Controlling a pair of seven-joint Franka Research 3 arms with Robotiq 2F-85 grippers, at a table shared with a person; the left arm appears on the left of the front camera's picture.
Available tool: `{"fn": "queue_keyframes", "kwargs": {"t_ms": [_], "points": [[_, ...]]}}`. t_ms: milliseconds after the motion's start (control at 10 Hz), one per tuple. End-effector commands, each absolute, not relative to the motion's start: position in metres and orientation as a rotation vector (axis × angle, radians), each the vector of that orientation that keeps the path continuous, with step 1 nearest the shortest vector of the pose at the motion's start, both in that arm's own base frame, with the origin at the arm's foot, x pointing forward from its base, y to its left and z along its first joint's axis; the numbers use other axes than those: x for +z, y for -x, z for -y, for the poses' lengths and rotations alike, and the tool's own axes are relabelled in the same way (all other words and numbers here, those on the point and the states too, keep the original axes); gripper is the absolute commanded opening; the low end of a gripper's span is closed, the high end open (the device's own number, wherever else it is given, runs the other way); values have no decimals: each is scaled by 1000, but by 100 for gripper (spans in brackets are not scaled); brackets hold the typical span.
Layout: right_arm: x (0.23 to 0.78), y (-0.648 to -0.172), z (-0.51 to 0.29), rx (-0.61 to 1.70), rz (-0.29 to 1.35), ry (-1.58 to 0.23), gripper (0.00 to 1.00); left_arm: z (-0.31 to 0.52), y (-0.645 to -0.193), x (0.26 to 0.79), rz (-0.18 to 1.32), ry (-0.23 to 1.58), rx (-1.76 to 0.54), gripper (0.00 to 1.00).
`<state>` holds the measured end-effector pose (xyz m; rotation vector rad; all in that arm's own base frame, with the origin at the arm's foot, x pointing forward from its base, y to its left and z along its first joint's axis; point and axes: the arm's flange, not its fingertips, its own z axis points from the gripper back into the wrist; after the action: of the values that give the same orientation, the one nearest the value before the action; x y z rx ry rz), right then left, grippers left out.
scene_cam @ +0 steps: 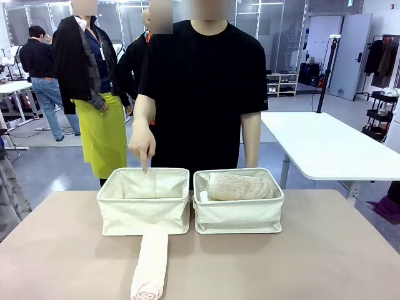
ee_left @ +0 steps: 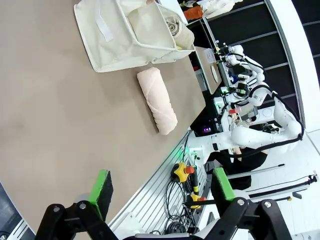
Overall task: Divide the towels into two baskets.
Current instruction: Pick up one hotel-folded towel from the bottom of the table and place it in the Fabric basket indicated by the person.
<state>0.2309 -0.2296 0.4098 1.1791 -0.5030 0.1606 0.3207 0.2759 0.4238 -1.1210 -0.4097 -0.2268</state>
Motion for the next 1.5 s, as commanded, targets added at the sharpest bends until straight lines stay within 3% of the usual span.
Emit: {"fn": "queue_keyframes", "kwargs": {"t_ms": [0,200,600,1100,1400], "points": [[412,-229,229,168,515,-1182,100,-247,-324,450,385,1115,-297,100],[412,-229,229,168,515,-1182,100,-168,-337,490,243,1013,-328,100],[412,-229,229,168,515,-1182,100,-4,-376,511,19,821,-334,100],[412,-229,229,168,515,-1182,100,165,-378,439,-84,420,-250,100],[412,-229,229,168,515,-1182,100,200,-371,394,-2,273,-190,100]]}}
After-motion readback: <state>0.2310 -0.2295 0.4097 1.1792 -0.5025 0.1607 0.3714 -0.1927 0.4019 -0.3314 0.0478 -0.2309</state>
